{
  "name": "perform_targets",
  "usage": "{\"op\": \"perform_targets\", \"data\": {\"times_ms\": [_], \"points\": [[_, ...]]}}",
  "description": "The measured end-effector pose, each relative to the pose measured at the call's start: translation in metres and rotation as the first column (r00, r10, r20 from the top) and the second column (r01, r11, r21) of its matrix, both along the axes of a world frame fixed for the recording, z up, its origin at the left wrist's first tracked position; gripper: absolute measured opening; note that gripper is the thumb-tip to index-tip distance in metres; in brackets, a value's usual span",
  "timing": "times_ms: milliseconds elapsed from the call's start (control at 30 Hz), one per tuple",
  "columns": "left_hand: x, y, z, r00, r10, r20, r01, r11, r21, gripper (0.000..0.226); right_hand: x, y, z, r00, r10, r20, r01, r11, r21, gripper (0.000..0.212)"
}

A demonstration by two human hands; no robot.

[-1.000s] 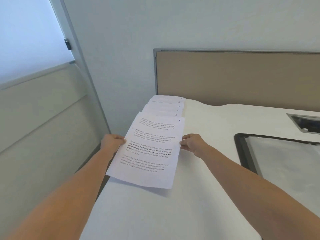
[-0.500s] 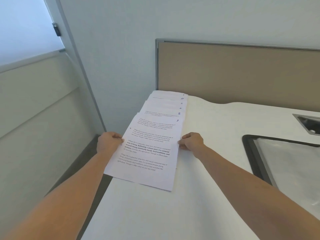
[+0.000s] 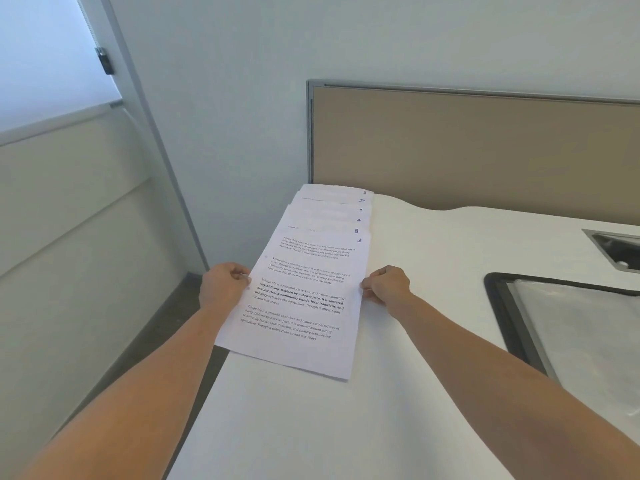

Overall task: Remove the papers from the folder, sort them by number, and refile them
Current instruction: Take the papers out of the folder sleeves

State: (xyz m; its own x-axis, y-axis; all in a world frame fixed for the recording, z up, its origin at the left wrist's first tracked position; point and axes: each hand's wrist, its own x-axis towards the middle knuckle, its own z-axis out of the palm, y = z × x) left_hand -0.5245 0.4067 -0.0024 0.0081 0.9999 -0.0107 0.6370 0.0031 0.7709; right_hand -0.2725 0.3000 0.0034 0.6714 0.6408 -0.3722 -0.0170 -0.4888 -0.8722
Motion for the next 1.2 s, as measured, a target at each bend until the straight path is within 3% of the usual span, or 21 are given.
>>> {"op": "perform_targets", "data": {"times_ms": [367,533,700,867,1033,1200], "points": [[0.009,0.002,0.002,0.992,0.077,-0.098,-0.075,0.997,0.021,0.018,0.006,0.0,-0.008,0.999,0.01,0.048,-0.011,1.0,0.028,0.025],[0.018,-0.01,0.002,0.993,0.026,-0.115,-0.019,0.998,0.064,0.019,0.003,-0.004,-0.01,0.994,0.068,0.091,-0.073,0.996,0.047,0.012],[0.031,-0.029,0.007,0.991,-0.025,-0.135,0.037,0.996,0.087,0.016,0.004,-0.016,-0.01,0.995,0.07,0.074,-0.074,0.996,0.054,0.012],[0.046,-0.057,0.014,0.993,-0.072,-0.096,0.078,0.996,0.053,0.01,0.009,-0.039,-0.006,0.967,0.198,0.16,-0.198,0.98,-0.015,0.012],[0.069,-0.097,0.02,0.99,-0.114,-0.08,0.116,0.993,0.026,0.011,0.018,-0.072,0.0,0.79,0.433,0.434,-0.381,0.901,-0.205,0.007],[0.102,-0.143,0.023,0.986,-0.165,-0.025,0.165,0.986,0.018,0.004,0.039,-0.113,0.006,0.594,0.515,0.618,-0.417,0.854,-0.311,0.01]]}}
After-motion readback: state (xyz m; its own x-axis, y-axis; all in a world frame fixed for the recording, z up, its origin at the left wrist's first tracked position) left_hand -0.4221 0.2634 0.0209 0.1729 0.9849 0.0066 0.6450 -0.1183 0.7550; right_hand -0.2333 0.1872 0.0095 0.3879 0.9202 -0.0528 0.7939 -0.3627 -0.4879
